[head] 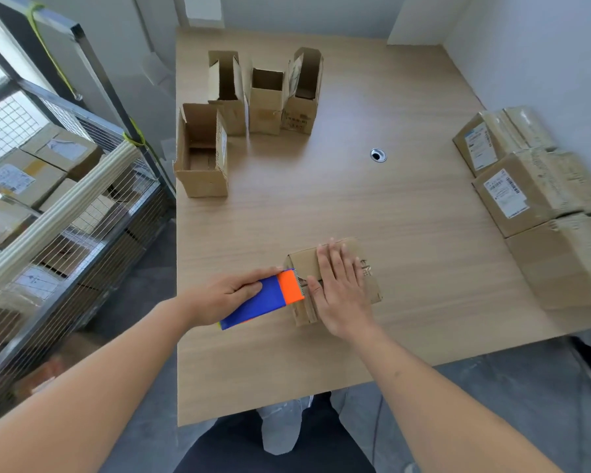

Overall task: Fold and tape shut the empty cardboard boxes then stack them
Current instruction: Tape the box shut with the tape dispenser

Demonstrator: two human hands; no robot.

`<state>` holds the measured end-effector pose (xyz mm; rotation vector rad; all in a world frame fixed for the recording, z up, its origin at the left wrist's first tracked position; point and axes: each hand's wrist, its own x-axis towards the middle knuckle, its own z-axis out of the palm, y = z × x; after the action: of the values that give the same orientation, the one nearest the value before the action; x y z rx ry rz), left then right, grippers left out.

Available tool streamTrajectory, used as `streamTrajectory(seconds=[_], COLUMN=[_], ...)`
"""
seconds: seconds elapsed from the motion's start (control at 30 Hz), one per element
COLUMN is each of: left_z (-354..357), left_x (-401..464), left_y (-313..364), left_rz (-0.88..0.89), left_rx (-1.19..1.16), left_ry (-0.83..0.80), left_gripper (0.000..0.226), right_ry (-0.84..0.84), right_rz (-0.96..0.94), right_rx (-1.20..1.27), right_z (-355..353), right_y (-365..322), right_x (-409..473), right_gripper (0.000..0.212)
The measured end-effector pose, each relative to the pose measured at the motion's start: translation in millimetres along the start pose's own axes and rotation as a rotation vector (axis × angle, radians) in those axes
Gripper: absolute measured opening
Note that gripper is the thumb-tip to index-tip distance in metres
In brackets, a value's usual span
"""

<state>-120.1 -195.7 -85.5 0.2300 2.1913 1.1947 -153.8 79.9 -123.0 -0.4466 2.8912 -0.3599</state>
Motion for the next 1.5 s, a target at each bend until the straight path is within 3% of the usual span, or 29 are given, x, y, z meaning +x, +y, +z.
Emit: streamTrajectory(seconds=[0.2,0.67,1.07,1.23,1.37,1.5], left_z=[9,-9,-12,2,13,14], left_x=[-6,-24,-21,2,1,-13], left_y=[-15,-19,-31,-19,-44,-60], left_rz=[0.113,0.125,0.044,-0.069,-0.152,-0.146], left_rx=[-0.039,0.055,0.188,0.245,0.321,0.207], left_ry=[0.044,-0.034,-0.041,0.009,-0.051,0.002], left_gripper=[0.051,0.050,0.047,0.041,0.040,0.042], right_ry=[-0.045,-0.130,-0.150,-0.173,-0.207,-0.163], right_rz=[0.002,0.017,0.027,0.023,0.033,0.095], right_rx=[-0.076,-0.044,-0.058,-0.042,-0.077,-0.067], right_z=[4,-6,-7,-9,-12,-14], right_y=[5,3,2,1,0,-16], right_x=[6,8,7,8,9,13], right_gripper=[0.080,0.081,0.078,0.094,0.100,0.104])
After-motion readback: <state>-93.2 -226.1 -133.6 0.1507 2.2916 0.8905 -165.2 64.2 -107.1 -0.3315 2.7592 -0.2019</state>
